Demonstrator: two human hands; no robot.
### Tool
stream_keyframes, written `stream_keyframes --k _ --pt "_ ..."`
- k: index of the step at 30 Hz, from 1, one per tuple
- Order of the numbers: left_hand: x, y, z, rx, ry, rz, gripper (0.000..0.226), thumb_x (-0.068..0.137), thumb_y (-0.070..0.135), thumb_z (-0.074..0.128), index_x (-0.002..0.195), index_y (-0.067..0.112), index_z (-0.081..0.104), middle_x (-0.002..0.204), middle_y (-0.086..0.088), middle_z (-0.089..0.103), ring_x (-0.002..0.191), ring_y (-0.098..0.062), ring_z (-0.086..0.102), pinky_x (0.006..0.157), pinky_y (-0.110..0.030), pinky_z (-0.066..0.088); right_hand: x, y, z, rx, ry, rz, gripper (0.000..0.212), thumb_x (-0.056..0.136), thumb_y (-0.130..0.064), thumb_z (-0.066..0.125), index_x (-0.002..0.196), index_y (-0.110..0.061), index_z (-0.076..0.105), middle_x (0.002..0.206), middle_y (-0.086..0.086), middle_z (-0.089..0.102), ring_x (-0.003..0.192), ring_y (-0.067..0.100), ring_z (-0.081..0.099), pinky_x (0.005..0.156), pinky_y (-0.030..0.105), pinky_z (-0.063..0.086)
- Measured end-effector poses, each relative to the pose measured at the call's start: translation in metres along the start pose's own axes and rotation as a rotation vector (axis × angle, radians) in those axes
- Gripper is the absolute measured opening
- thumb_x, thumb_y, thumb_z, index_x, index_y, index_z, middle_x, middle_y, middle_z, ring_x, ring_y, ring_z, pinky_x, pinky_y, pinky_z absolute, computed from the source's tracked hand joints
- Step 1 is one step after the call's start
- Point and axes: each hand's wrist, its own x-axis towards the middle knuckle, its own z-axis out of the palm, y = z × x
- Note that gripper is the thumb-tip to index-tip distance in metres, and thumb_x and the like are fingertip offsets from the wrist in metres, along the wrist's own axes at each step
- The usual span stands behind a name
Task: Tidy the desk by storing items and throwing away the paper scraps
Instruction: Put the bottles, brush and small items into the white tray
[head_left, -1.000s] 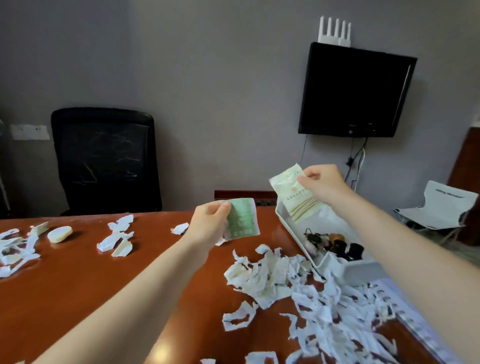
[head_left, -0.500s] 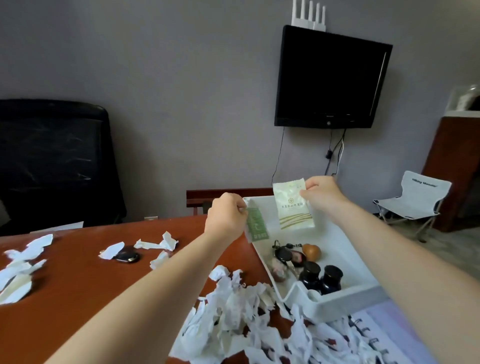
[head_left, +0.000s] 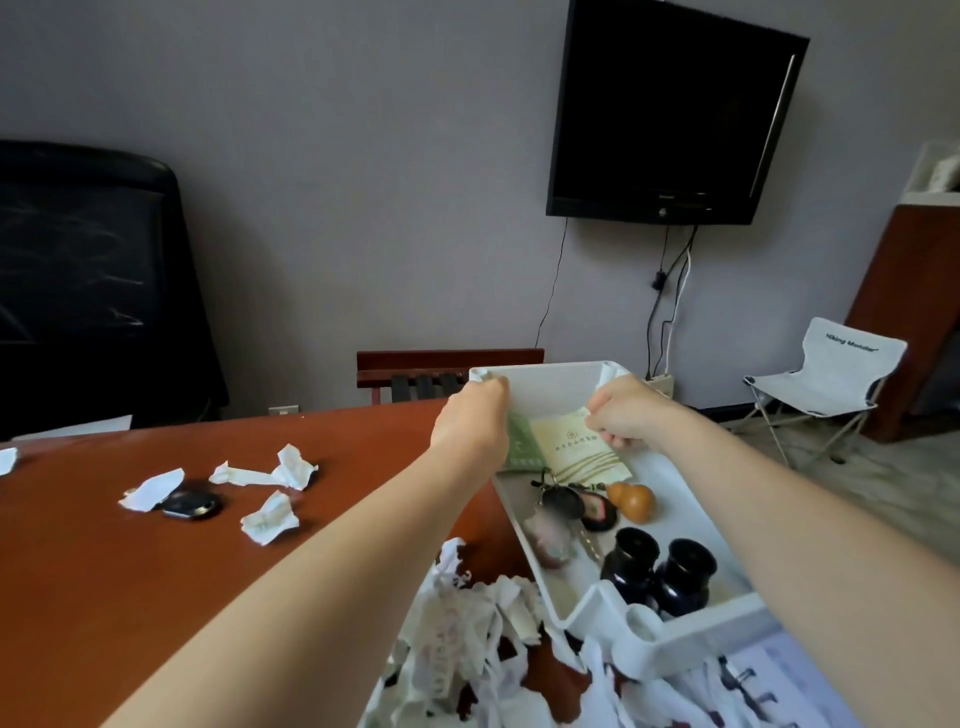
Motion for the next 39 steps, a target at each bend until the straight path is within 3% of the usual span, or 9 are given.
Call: stream_keyframes --k 4,6,9,13,18,23,27,35,39 --pt "-0.002 0.002 0.002 0.115 -0.030 0.031 0.030 0.082 -0.014 0.040 0.104 0.005 0.049 0.108 -0.017 0.056 0.095 -0.035 0.058 0.075 -0.038 0.044 -0.012 -0.003 0.000 0.033 -0.109 -0.016 0.011 0.092 -0.001 0.053 0.101 -0.006 0.050 0.065 0.009 0.050 0.047 0.013 0.042 0.032 0.013 0.032" --pt "-0.004 0.004 0.002 0.149 -0.034 0.042 0.027 0.084 -0.012 0.044 0.104 0.003 0.053 0.110 -0.016 0.055 0.094 -0.034 0.059 0.076 -0.037 0.045 -0.014 -0.005 -0.002 0.013 -0.111 -0.048 0.016 0.092 -0.004 0.055 0.106 -0.008 0.050 0.065 0.008 0.052 0.048 0.012 0.042 0.031 0.013 0.032" --pt "-0.008 0.007 -0.003 0.190 0.007 0.096 0.028 0.086 -0.007 0.046 0.110 0.004 0.055 0.113 -0.016 0.056 0.101 -0.032 0.055 0.075 -0.036 0.042 -0.017 -0.009 -0.006 -0.062 -0.058 -0.115 0.020 0.088 -0.010 0.061 0.107 -0.011 0.058 0.070 0.006 0.057 0.060 0.016 0.052 0.047 0.020 0.038" --pt "-0.016 0.010 -0.028 0.130 0.054 0.147 0.027 0.093 0.013 0.047 0.118 0.008 0.055 0.119 -0.011 0.057 0.110 -0.029 0.051 0.076 -0.037 0.042 -0.036 -0.023 -0.014 -0.227 -0.010 -0.267 0.012 0.086 -0.017 0.063 0.096 -0.016 0.070 0.095 0.000 0.060 0.088 0.018 0.056 0.073 0.024 0.043" --pt "-0.046 0.005 -0.061 0.065 -0.037 0.134 0.027 0.094 0.019 0.042 0.110 0.010 0.062 0.108 -0.010 0.064 0.092 -0.031 0.060 0.077 -0.038 0.050 -0.080 -0.053 -0.023 -0.258 -0.003 -0.399 0.014 0.085 -0.013 0.058 0.086 -0.014 0.072 0.081 -0.006 0.065 0.090 0.018 0.061 0.084 0.033 0.052" --pt "-0.101 -0.010 -0.088 0.072 -0.101 0.095 0.030 0.095 0.026 0.041 0.106 0.010 0.064 0.103 -0.009 0.067 0.087 -0.029 0.063 0.080 -0.041 0.056 -0.142 -0.085 -0.030 -0.277 -0.025 -0.503 0.018 0.085 -0.008 0.053 0.084 -0.013 0.071 0.069 -0.007 0.058 0.065 0.009 0.051 0.063 0.025 0.046" --pt "-0.152 -0.027 -0.120 0.063 -0.116 0.088 0.029 0.093 0.028 0.043 0.106 0.015 0.066 0.106 -0.008 0.068 0.093 -0.029 0.064 0.082 -0.042 0.056 -0.195 -0.106 -0.019 -0.287 -0.102 -0.564 0.022 0.084 -0.007 0.054 0.073 -0.020 0.068 0.078 -0.001 0.067 0.074 0.017 0.060 0.074 0.035 0.055" --pt "-0.261 -0.082 -0.173 0.086 -0.104 0.009 0.027 0.096 0.021 0.043 0.106 0.013 0.067 0.106 -0.005 0.067 0.091 -0.019 0.064 0.078 -0.030 0.057 -0.282 -0.129 0.022 -0.279 -0.181 -0.659 0.015 0.088 -0.011 0.055 0.086 -0.020 0.067 0.082 -0.002 0.067 0.073 0.016 0.063 0.064 0.022 0.050" --pt "-0.315 -0.126 -0.175 0.090 -0.104 -0.097 0.026 0.097 0.024 0.045 0.112 0.016 0.064 0.108 -0.004 0.067 0.092 -0.019 0.065 0.078 -0.030 0.057 -0.305 -0.126 0.061 -0.279 -0.228 -0.661 0.016 0.089 -0.011 0.056 0.096 -0.017 0.069 0.096 -0.004 0.062 0.086 0.014 0.060 0.070 0.023 0.048"
